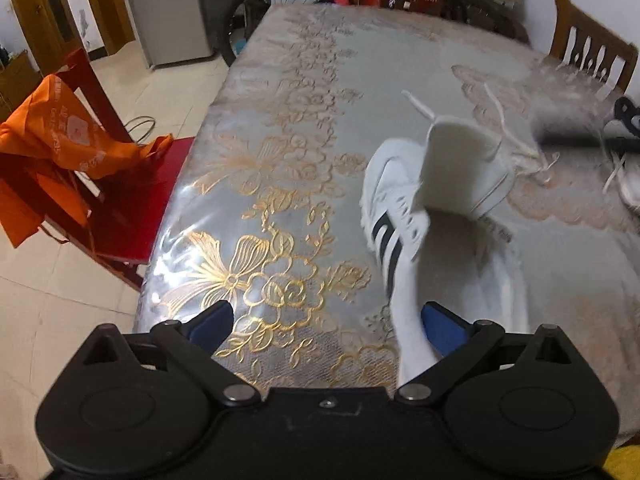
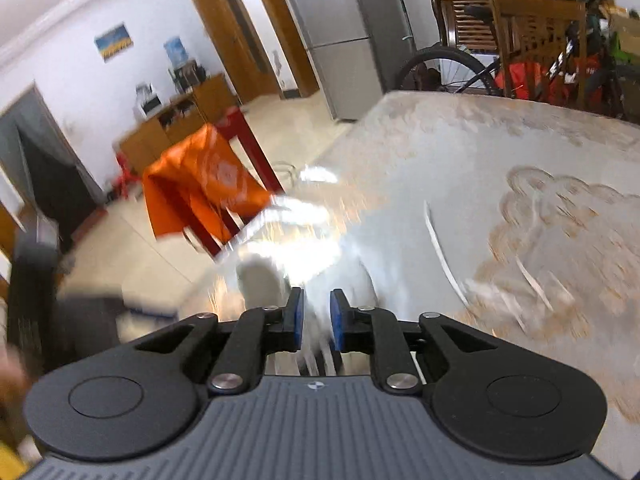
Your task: Lace up shoes with both hands
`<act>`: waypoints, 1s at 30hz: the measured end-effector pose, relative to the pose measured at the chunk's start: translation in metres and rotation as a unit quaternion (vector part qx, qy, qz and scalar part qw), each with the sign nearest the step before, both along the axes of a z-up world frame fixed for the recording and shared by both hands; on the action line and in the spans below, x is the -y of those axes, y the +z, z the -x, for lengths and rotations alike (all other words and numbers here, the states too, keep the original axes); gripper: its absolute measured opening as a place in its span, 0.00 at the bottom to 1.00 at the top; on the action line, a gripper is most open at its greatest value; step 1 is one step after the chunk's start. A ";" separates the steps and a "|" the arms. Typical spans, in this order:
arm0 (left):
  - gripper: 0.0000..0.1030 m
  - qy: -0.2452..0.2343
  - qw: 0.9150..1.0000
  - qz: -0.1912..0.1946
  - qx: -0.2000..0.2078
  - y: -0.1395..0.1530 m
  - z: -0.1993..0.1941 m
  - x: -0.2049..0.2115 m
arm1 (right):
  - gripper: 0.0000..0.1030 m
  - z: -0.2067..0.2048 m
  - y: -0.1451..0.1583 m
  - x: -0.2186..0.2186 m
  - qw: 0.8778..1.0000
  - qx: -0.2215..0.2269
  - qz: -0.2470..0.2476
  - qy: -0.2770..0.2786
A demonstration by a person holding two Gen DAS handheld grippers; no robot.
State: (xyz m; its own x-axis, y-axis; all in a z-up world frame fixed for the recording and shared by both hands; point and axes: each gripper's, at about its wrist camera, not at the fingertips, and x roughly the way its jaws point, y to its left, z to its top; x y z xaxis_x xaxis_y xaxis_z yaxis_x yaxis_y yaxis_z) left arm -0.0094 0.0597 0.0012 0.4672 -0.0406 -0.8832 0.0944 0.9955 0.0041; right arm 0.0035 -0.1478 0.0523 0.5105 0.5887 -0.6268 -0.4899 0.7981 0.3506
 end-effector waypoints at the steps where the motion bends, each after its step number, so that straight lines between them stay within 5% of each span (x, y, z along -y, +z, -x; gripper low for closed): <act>1: 0.98 0.003 1.000 0.002 -0.003 -0.001 0.001 -0.001 | 0.16 -0.013 -0.001 -0.010 1.000 -0.001 -0.006 0.004; 5: 0.98 0.023 1.000 0.009 -0.009 -0.002 0.004 -0.007 | 0.16 -0.051 -0.011 -0.046 0.998 -0.042 -0.005 0.036; 10: 0.98 0.045 0.998 0.032 -0.011 -0.003 0.012 -0.023 | 0.14 -0.032 -0.011 -0.062 0.992 -0.042 0.059 0.106; 16: 0.98 0.051 0.997 0.053 -0.013 -0.005 0.011 -0.031 | 0.14 -0.011 -0.020 -0.088 0.958 -0.042 0.153 0.240; 19: 0.97 0.037 0.999 0.022 -0.007 -0.004 0.011 -0.025 | 0.09 -0.011 -0.031 -0.105 0.946 -0.046 0.183 0.263; 26: 0.98 -0.001 0.999 0.035 0.033 0.017 0.024 -0.019 | 0.07 -0.026 -0.042 -0.107 0.953 -0.078 0.166 0.243; 30: 0.98 -0.005 0.998 0.035 0.059 0.029 0.028 -0.021 | 0.13 -0.011 -0.021 -0.085 0.972 -0.060 0.111 0.198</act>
